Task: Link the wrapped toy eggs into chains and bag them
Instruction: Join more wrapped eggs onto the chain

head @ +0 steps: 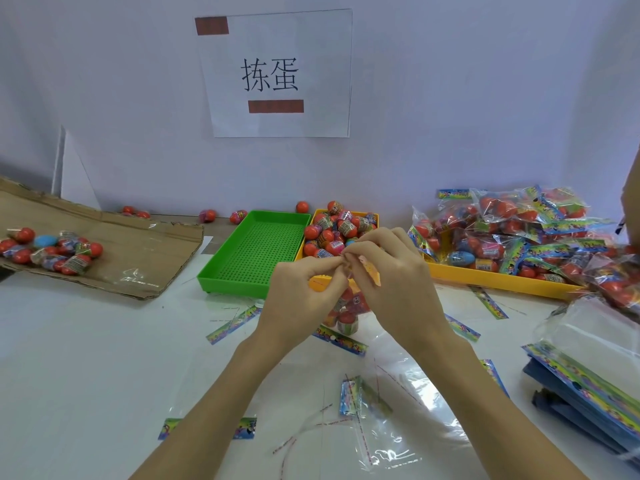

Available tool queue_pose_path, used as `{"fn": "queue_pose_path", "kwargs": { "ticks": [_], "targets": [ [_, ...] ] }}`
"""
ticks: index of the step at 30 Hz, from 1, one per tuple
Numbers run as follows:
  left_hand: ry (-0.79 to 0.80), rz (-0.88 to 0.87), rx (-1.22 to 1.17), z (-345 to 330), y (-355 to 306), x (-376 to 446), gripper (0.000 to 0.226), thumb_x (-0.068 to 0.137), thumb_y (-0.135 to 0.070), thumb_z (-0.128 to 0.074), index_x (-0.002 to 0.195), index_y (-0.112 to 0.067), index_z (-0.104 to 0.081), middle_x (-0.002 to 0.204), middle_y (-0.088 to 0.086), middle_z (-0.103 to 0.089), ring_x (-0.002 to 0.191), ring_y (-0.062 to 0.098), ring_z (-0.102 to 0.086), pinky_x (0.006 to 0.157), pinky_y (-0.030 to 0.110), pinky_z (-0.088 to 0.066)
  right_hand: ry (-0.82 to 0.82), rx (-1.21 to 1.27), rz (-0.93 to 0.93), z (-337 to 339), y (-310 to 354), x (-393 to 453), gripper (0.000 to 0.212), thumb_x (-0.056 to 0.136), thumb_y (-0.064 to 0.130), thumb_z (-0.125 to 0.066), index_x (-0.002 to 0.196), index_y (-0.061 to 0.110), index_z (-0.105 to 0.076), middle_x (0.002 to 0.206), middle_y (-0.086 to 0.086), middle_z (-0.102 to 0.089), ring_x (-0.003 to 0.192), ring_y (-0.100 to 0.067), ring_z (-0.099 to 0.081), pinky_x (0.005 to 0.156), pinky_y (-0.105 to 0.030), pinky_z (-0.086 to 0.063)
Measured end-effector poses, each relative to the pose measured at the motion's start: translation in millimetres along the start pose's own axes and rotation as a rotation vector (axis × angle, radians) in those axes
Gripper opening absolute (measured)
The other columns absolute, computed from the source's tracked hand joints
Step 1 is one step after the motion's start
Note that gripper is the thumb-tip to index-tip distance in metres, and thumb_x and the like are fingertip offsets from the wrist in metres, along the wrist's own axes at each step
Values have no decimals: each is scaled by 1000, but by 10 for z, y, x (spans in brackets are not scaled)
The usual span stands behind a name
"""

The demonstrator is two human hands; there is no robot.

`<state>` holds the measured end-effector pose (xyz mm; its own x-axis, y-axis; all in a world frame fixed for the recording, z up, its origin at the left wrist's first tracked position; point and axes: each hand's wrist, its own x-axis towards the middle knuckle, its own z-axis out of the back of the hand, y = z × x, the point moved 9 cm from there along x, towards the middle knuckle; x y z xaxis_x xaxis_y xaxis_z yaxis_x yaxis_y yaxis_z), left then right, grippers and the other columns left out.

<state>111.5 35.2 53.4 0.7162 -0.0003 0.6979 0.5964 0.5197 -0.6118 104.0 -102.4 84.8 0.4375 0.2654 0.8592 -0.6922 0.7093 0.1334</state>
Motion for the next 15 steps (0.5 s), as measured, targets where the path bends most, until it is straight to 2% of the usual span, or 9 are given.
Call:
{"fn": "queue_pose_path", "kwargs": {
  "ticks": [3,9,12,15],
  "targets": [
    [23,34,-36,-32,7,-8,19,96,-10,-72,107,-20,-84,81,-13,-79,70,10,-69,62,20,-51,1,-22,-39,-15,-18,-4,5,87,5,-78,88,4,-73,88,-8,-66,85,-24,-57,78,-27,-47],
    [47,189,-131,-47,81,24,24,93,-6,-71,102,-24,-84,84,-25,-77,83,-1,-75,77,16,-57,-12,-8,-139,-24,-65,-16,9,86,4,-77,85,3,-68,85,-8,-62,82,-25,-56,73,-31,-49],
    [40,271,-158,-39,140,-1,28,90,-7,-70,91,-31,-84,78,-21,-78,81,-1,-76,77,15,-58,-25,5,-198,21,-146,4,9,86,3,-75,84,3,-66,85,-9,-59,82,-25,-53,72,-32,-46],
    [-6,419,-233,63,376,22,25,94,-4,-65,91,-20,-84,79,-5,-81,82,11,-79,74,23,-61,-72,17,-362,202,-534,17,6,90,7,-70,86,4,-66,88,-7,-57,86,-26,-53,74,-35,-47]
  ]
}}
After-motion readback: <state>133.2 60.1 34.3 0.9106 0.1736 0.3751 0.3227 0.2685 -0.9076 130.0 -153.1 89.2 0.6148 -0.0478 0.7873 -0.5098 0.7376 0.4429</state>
